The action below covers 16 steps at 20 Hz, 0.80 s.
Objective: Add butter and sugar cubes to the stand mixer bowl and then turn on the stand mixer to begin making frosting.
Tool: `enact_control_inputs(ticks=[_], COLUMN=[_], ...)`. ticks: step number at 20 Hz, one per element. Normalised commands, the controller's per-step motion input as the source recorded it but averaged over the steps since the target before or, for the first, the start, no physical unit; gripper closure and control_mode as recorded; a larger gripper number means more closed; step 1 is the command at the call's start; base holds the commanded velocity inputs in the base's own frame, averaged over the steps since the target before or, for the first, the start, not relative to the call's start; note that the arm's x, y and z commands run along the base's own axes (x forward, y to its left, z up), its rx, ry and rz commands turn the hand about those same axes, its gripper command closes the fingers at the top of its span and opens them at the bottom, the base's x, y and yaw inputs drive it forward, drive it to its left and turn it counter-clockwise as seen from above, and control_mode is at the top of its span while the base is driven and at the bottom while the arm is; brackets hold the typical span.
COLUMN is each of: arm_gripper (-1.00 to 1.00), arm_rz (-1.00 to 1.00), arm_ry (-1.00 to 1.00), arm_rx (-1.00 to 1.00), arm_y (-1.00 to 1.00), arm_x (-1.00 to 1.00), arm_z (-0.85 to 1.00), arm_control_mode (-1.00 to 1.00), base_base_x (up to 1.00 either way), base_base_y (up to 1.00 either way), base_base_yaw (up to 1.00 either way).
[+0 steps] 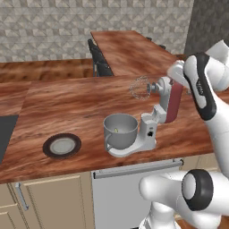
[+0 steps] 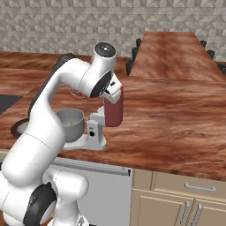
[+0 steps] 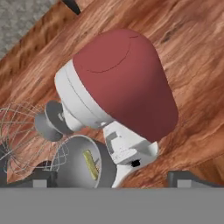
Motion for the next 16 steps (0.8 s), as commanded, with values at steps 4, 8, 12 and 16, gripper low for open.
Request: enact_control_inputs(ticks=[4, 8, 12, 16], arm_gripper=[-1.00, -1.00, -1.00, -1.00], arm_rz=[0.13, 0.15, 0.18, 0.18], arm_ry=[-0.26, -0.25, -0.22, -0.17], arm_rx=[0.15, 0.12, 0.11, 0.12], arm_y=[-0.82, -0.57, -0.28, -0.19], arm_x=[0.09, 0.29, 0.31, 0.50], arm_z=[0.00, -0.03, -0.24, -0.19], arm_control_mode=[-1.00, -1.00, -1.00, -1.00], base_base_x=[0.00, 0.00, 0.00, 0.00], base_base_y=[0.00, 0.00, 0.00, 0.00], base_base_yaw=[0.00, 0.00, 0.00, 0.00])
